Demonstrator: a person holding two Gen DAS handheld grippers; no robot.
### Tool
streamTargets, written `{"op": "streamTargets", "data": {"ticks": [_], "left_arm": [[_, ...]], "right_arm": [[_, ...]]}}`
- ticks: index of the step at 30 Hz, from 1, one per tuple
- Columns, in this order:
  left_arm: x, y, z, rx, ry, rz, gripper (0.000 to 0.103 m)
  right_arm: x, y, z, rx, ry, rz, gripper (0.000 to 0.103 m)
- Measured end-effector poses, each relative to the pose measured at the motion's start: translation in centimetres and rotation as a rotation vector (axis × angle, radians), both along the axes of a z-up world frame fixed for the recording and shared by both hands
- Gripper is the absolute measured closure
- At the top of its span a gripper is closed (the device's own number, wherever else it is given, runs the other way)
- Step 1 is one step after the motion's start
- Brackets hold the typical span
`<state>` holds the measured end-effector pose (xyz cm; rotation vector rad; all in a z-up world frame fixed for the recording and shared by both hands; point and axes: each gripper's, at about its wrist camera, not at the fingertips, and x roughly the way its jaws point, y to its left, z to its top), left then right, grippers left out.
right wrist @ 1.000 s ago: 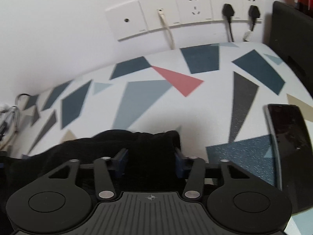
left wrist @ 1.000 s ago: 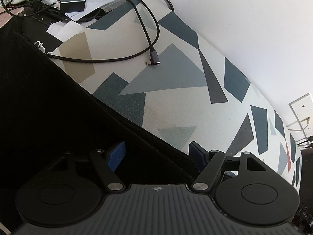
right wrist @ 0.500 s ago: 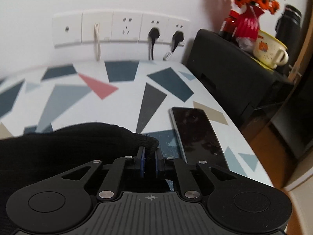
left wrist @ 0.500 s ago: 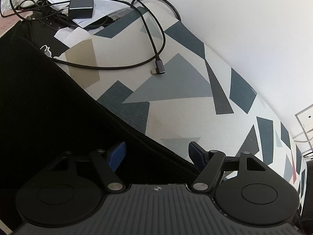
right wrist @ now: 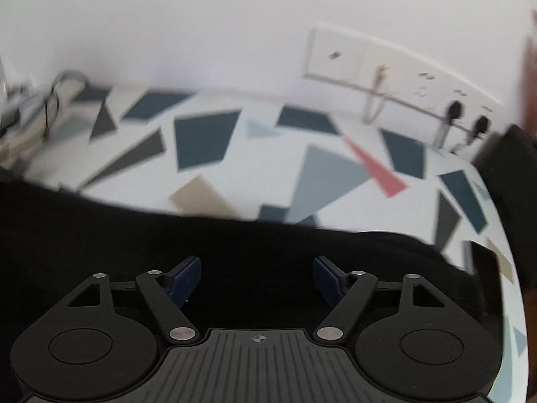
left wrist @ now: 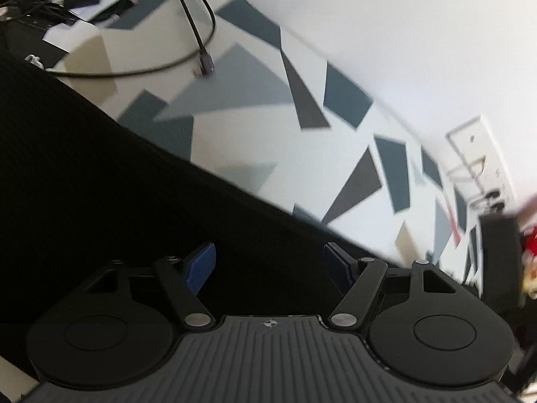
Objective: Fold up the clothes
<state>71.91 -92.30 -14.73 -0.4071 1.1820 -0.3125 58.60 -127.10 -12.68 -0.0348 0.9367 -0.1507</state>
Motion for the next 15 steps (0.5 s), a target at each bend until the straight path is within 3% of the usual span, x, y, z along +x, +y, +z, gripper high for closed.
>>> {"op": "streamTargets", "data": {"ticks": [3, 5, 9, 15], "left_arm": [[0.3, -0.7, -0.7, 0.059, -0.069, -0.001, 0.032], [1.0, -1.8, -0.8, 0.125, -0.121, -0.02, 0.032], [2.5, -4.2, -0.9, 0.233, -0.179, -0.05, 0.026], [4.4, -6.3, -1.0, 0.267, -0.224, -0.053, 0.019]], "right_arm": [[2.2, -0.2, -2.7, -0.028, 0.044, -0.045, 0.024], [3.1, -0.3, -3.3, -0.042, 0.014, -0.055, 0.017], [4.5, -1.5, -3.6, -0.044, 0.008, -0.07, 0.015], [7.9, -3.3, -3.9, -0.049, -0.01, -0.082, 0.012]]}}
